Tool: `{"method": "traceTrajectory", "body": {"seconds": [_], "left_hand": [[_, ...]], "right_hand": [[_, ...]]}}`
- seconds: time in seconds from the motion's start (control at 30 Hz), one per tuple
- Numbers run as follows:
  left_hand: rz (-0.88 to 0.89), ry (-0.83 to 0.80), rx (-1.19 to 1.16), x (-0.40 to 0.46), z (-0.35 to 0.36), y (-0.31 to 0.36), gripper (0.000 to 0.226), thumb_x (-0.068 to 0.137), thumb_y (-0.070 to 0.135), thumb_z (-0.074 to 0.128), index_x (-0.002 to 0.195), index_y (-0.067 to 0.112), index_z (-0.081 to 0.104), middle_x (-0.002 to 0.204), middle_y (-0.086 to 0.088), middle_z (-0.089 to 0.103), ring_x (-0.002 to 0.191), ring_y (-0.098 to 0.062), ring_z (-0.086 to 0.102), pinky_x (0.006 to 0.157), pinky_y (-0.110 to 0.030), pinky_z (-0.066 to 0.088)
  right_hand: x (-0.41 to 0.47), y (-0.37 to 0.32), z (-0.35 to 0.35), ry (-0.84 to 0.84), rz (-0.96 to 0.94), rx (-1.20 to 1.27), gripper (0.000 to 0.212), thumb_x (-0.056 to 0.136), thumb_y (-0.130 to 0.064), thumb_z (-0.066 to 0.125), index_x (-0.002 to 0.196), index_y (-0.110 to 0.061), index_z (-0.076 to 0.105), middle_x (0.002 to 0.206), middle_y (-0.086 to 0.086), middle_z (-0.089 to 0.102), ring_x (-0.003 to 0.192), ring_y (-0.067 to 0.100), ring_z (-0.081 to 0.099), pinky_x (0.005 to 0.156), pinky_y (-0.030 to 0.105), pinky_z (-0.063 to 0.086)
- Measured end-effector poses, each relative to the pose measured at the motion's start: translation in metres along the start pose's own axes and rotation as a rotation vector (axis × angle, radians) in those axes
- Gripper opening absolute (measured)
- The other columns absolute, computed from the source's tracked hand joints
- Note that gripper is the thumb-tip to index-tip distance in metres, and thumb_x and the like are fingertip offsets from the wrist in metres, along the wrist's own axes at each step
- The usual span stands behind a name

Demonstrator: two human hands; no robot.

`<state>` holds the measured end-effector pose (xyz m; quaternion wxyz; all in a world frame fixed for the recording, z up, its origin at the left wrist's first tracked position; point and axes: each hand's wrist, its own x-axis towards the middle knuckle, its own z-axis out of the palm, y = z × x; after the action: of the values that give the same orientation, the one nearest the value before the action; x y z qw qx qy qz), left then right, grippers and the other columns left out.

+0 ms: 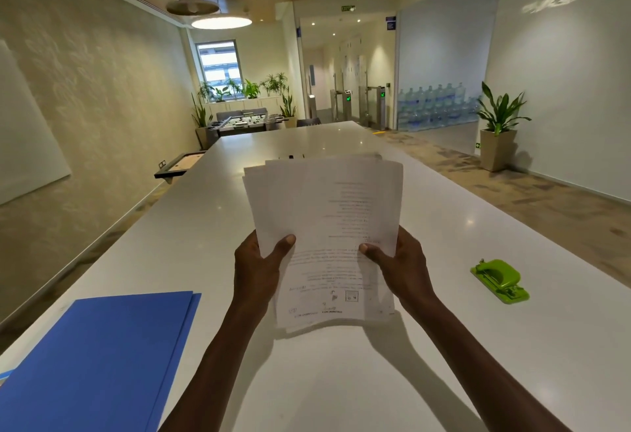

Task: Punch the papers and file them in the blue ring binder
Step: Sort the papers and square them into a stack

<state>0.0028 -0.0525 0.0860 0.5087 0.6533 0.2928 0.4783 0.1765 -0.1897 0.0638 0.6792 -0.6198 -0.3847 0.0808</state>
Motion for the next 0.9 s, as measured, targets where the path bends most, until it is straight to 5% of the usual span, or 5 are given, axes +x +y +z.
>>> {"method": "traceTrajectory", "body": {"seconds": [0.17, 0.47, 0.73, 0.9], "left_hand": [[0.058, 0.013, -0.059, 0.005, -0.001, 0.01, 0.024, 0.082, 0.026, 0.076, 0.102, 0.026, 0.064, 0.091, 0.01, 0.072, 0.076, -0.007, 0.071, 0.061, -0.019, 0.057], [-0.007, -0.02, -0.059, -0.003, 0.003, -0.004, 0.03, 0.081, 0.03, 0.076, 0.107, 0.022, 0.063, 0.096, 0.0, 0.073, 0.084, -0.02, 0.072, 0.067, -0.033, 0.061], [0.119, 0.009, -0.049, 0.002, 0.005, 0.017, 0.021, 0.083, 0.03, 0.073, 0.099, 0.034, 0.06, 0.093, 0.005, 0.07, 0.079, -0.015, 0.071, 0.061, -0.024, 0.058], [0.043, -0.001, -0.034, -0.008, 0.009, -0.008, 0.024, 0.08, 0.032, 0.078, 0.1, 0.029, 0.065, 0.093, 0.003, 0.074, 0.083, -0.017, 0.073, 0.067, -0.034, 0.061]], "right_hand": [[0.009, -0.016, -0.004, -0.023, 0.016, 0.055, 0.043, 0.077, -0.027, 0.079, 0.115, -0.02, 0.06, 0.105, -0.007, 0.071, 0.09, 0.006, 0.07, 0.071, 0.023, 0.058], [0.001, -0.006, 0.007, -0.068, 0.06, 0.059, 0.044, 0.077, -0.025, 0.079, 0.116, -0.022, 0.06, 0.106, -0.004, 0.071, 0.094, 0.015, 0.07, 0.077, 0.035, 0.06], [0.007, -0.031, 0.0, -0.053, -0.015, 0.113, 0.032, 0.078, -0.014, 0.077, 0.108, -0.017, 0.066, 0.097, -0.005, 0.074, 0.083, 0.007, 0.071, 0.062, 0.015, 0.053], [-0.004, -0.008, 0.002, -0.079, 0.061, 0.051, 0.036, 0.076, -0.016, 0.079, 0.109, -0.02, 0.064, 0.101, -0.006, 0.073, 0.089, 0.011, 0.071, 0.07, 0.025, 0.059]]}}
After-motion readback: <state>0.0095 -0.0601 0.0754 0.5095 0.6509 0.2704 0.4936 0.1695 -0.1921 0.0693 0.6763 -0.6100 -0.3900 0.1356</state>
